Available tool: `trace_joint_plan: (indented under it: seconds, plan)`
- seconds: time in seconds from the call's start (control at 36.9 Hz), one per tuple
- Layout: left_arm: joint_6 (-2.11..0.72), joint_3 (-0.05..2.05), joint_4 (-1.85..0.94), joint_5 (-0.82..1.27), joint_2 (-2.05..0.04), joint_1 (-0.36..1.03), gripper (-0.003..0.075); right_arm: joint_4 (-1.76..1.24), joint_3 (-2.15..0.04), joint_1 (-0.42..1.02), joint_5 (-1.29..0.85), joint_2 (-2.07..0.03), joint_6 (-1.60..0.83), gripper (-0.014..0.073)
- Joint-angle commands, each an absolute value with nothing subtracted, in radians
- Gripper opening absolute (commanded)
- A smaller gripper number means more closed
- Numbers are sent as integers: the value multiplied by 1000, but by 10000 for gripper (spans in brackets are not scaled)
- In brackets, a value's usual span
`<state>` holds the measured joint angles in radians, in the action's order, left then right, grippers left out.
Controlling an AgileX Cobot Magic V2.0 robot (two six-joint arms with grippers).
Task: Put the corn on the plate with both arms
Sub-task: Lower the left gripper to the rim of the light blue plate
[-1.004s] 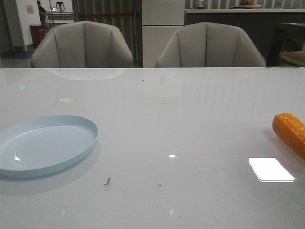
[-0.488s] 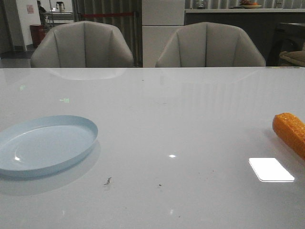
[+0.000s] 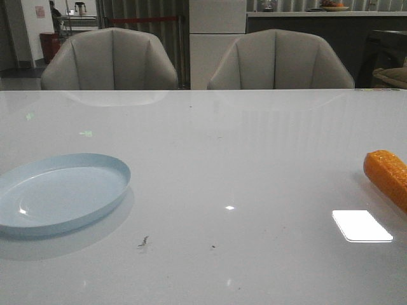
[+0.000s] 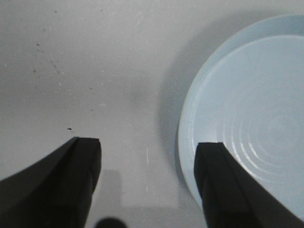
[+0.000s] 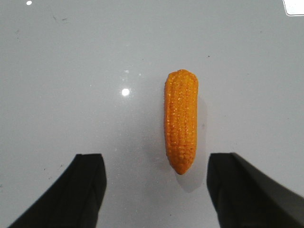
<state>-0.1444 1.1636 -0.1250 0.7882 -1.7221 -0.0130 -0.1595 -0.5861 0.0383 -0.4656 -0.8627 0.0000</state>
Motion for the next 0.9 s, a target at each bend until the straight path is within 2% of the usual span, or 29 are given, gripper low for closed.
trace_joint_plan:
  seconds: [0.0,0.35,0.87]
  plan:
    - [-143,1197,-189,756,-1722,-7,484,-168,-619,39,-404,-859,-9,561]
    - [-143,1197,-292,716,-1809,10,377,-168,-619,39,-404,-859,-9,561]
    - [-143,1197,-290,660,-1834,15,376,-168,-619,39,-405,-859,-9,561]
